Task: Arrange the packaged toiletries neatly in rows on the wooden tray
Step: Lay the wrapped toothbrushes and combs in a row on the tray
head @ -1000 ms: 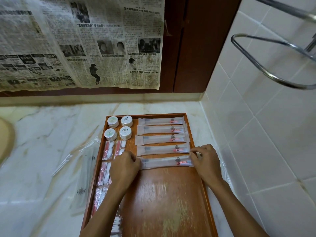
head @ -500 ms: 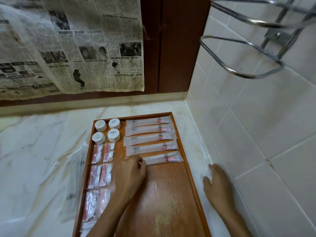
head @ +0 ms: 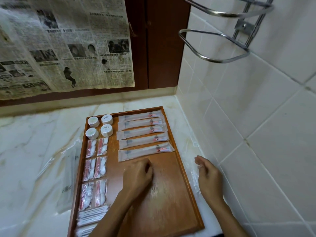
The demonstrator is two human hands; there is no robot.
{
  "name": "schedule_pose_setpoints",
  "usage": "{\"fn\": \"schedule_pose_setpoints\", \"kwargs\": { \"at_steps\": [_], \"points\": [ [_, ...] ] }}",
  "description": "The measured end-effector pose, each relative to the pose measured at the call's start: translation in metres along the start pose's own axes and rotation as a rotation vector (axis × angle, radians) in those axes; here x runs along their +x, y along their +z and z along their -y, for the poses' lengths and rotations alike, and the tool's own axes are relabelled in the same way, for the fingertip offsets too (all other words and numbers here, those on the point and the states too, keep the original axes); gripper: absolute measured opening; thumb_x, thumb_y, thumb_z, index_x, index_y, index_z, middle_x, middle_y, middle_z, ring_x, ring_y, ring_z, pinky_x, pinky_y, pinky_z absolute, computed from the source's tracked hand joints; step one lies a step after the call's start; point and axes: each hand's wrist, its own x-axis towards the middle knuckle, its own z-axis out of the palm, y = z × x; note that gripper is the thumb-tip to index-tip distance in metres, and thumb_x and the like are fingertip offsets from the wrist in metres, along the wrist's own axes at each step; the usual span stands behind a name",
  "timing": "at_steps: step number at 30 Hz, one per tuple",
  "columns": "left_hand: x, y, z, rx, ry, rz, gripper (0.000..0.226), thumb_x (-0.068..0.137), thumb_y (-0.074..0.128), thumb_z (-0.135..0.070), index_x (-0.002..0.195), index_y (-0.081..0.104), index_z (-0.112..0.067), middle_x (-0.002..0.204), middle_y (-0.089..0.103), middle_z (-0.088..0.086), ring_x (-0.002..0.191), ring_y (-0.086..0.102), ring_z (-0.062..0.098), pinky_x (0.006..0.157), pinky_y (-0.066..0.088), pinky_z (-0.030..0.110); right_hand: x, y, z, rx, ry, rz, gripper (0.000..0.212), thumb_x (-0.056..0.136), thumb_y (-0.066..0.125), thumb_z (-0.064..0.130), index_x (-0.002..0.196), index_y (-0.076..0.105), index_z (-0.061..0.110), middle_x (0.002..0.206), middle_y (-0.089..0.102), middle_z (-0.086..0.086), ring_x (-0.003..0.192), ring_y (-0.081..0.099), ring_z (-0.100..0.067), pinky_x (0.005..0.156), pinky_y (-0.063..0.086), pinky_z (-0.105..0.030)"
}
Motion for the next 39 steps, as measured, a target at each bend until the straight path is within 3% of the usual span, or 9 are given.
{"fn": "schedule_pose_setpoints", "kwargs": {
  "at_steps": [5, 8, 11, 16, 22, 28, 32, 36, 39],
  "points": [
    [-0.002, 0.001, -0.001, -0.003, -0.001, -0.004, 0.006, 0.089, 0.058, -0.029, 0.087, 0.063, -0.029, 0.082, 0.066, -0.011, 0.067, 0.052, 0.003, 0.056, 0.038, 0.015, -0.009, -0.009, -0.016, -0.315, -0.071, 0.103, 0.037, 0.092, 0.063, 0.012, 0.128, 0.059, 0.005, 0.127, 0.063, -0.009, 0.118, 0.058, -0.026, 0.1, 0.043, -0.033],
    [-0.002, 0.002, 0.0, 0.005, 0.001, -0.008, 0.005, 0.089, 0.058, -0.029, 0.085, 0.061, -0.03, 0.079, 0.063, -0.013, 0.065, 0.05, 0.002, 0.053, 0.033, 0.013, -0.013, -0.007, -0.023, -0.507, -0.085, 0.228, 0.057, 0.088, 0.068, 0.032, 0.137, 0.051, 0.007, 0.133, 0.057, -0.008, 0.122, 0.049, -0.027, 0.104, 0.036, -0.035],
    [-0.001, 0.003, 0.0, 0.001, -0.001, 0.017, 0.006, 0.09, 0.057, -0.029, 0.085, 0.06, -0.029, 0.079, 0.064, -0.011, 0.068, 0.053, 0.004, 0.055, 0.039, 0.017, -0.009, -0.004, -0.025, -0.619, -0.142, 0.232, 0.058, 0.086, 0.068, 0.034, 0.137, 0.05, 0.012, 0.128, 0.057, -0.008, 0.114, 0.049, -0.027, 0.098, 0.04, -0.035],
    [-0.003, 0.001, -0.004, 0.012, 0.022, 0.017, 0.007, 0.09, 0.056, -0.029, 0.086, 0.06, -0.027, 0.082, 0.064, -0.01, 0.069, 0.05, 0.004, 0.053, 0.03, 0.013, 0.003, 0.003, -0.021, -0.61, -0.146, 0.262, 0.043, 0.09, 0.064, 0.023, 0.131, 0.057, 0.014, 0.121, 0.059, -0.008, 0.11, 0.052, -0.027, 0.09, 0.045, -0.035],
    [-0.005, -0.001, -0.003, -0.007, 0.01, 0.025, 0.008, 0.09, 0.054, -0.028, 0.083, 0.059, -0.027, 0.081, 0.063, -0.009, 0.069, 0.048, 0.005, 0.051, 0.024, 0.012, 0.007, 0.016, -0.014, -0.561, -0.186, 0.214, 0.015, 0.093, 0.055, 0.012, 0.1, 0.067, 0.007, 0.094, 0.066, -0.009, 0.084, 0.062, -0.024, 0.071, 0.054, -0.036],
    [-0.004, -0.002, 0.0, -0.03, -0.005, 0.058, 0.007, 0.088, 0.055, -0.029, 0.082, 0.057, -0.027, 0.08, 0.063, -0.009, 0.068, 0.048, 0.006, 0.05, 0.023, 0.014, 0.014, 0.017, -0.012, -0.56, -0.147, 0.215, 0.013, 0.093, 0.056, 0.015, 0.097, 0.065, 0.007, 0.091, 0.067, -0.008, 0.08, 0.063, -0.023, 0.07, 0.053, -0.033],
    [-0.003, -0.003, 0.001, -0.048, 0.001, 0.085, 0.006, 0.088, 0.055, -0.028, 0.084, 0.058, -0.027, 0.082, 0.063, -0.008, 0.07, 0.05, 0.006, 0.052, 0.027, 0.014, 0.015, 0.016, -0.008, -0.491, -0.089, 0.204, 0.008, 0.091, 0.062, 0.013, 0.085, 0.062, 0.009, 0.08, 0.066, -0.008, 0.067, 0.055, -0.016, 0.06, 0.04, -0.023],
    [-0.002, -0.004, 0.004, -0.057, 0.004, 0.115, 0.007, 0.089, 0.054, -0.029, 0.083, 0.056, -0.029, 0.08, 0.06, -0.01, 0.07, 0.05, 0.005, 0.052, 0.028, 0.014, 0.013, 0.018, -0.004, -0.464, -0.041, 0.204, 0.006, 0.092, 0.062, 0.013, 0.086, 0.061, 0.013, 0.082, 0.065, -0.005, 0.073, 0.059, -0.018, 0.063, 0.041, -0.022],
    [0.0, -0.006, 0.005, -0.112, -0.002, 0.151, 0.01, 0.09, 0.056, -0.029, 0.08, 0.056, -0.03, 0.077, 0.059, -0.012, 0.067, 0.05, 0.002, 0.054, 0.03, 0.014, 0.012, 0.02, -0.001, -0.433, 0.001, 0.205, 0.014, 0.095, 0.058, 0.018, 0.104, 0.065, 0.01, 0.097, 0.068, -0.005, 0.091, 0.066, -0.022, 0.073, 0.046, -0.024]
  ]
}}
